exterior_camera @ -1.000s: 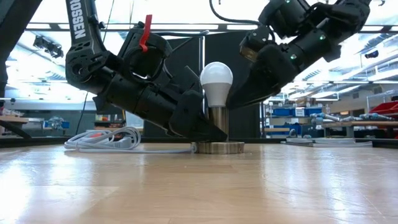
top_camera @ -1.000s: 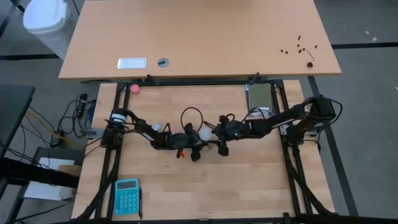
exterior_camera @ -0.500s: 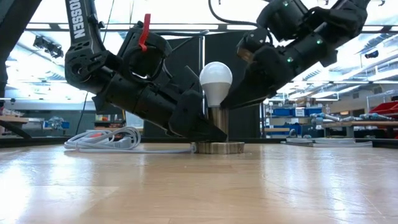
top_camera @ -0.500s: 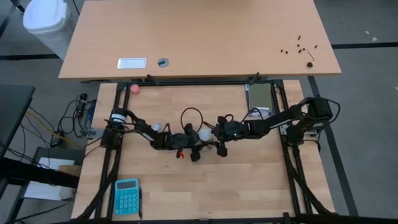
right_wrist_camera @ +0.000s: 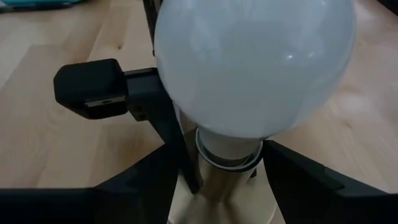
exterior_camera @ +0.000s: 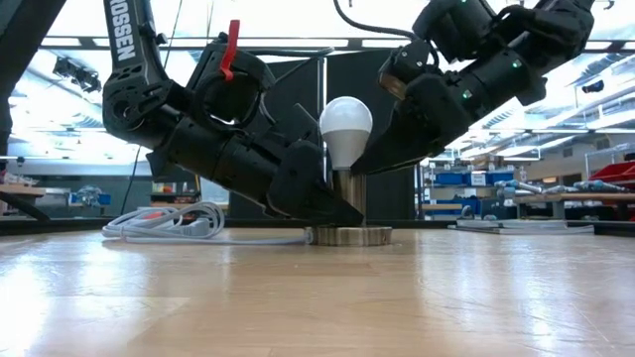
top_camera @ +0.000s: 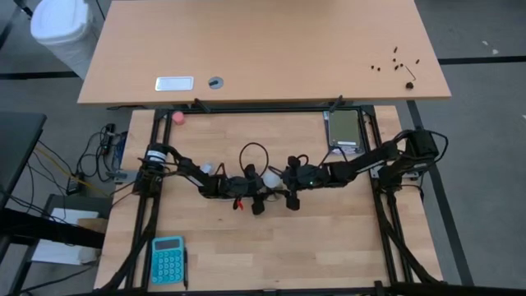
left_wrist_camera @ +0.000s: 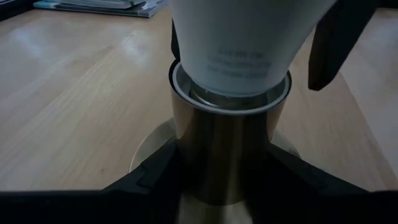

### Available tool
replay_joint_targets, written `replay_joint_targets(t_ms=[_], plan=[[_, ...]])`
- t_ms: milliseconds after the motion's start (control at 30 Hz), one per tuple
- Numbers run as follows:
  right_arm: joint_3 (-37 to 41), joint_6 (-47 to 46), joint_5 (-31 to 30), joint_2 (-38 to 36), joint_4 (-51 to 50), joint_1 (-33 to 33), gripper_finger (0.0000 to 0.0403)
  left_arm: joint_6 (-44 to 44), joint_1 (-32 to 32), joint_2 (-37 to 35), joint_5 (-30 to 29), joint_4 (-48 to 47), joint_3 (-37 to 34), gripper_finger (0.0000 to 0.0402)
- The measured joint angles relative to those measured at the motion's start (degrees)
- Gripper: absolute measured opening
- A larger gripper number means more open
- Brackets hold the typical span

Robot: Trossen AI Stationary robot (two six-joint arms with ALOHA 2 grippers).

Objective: Screw lightbulb
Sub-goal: Insert the lightbulb into the lamp holder

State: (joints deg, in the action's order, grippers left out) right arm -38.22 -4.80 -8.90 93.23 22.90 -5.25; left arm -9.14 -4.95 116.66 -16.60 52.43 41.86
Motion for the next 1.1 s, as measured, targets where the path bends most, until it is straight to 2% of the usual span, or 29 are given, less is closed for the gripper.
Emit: replay_joint_targets(t_ms=[233, 433, 633, 1100], plan=[[0.0, 0.8, -3.2, -0.9, -0.8, -0.6, 0.0241, -0.3, 0.1, 0.0, -0.3, -0.6, 0.0, 0.0194], [0.0, 2.3, -2.6, -3.8, -3.0, 0.7, 0.0241, -0.4, 0.1, 0.0, -0.2, -0.8, 0.1, 0.0194], [0.0, 1.8, 0.7, -4.8, -4.6, 1.7, 0.0241, -0.3, 0.1, 0.0, 0.0, -0.5, 0.0, 0.0194], [0.0, -1.2, 1.1, -4.7, -5.7, -1.0, 0.0241, -0.4, 0.1, 0.0, 0.0, -0.5, 0.0, 0.0194]])
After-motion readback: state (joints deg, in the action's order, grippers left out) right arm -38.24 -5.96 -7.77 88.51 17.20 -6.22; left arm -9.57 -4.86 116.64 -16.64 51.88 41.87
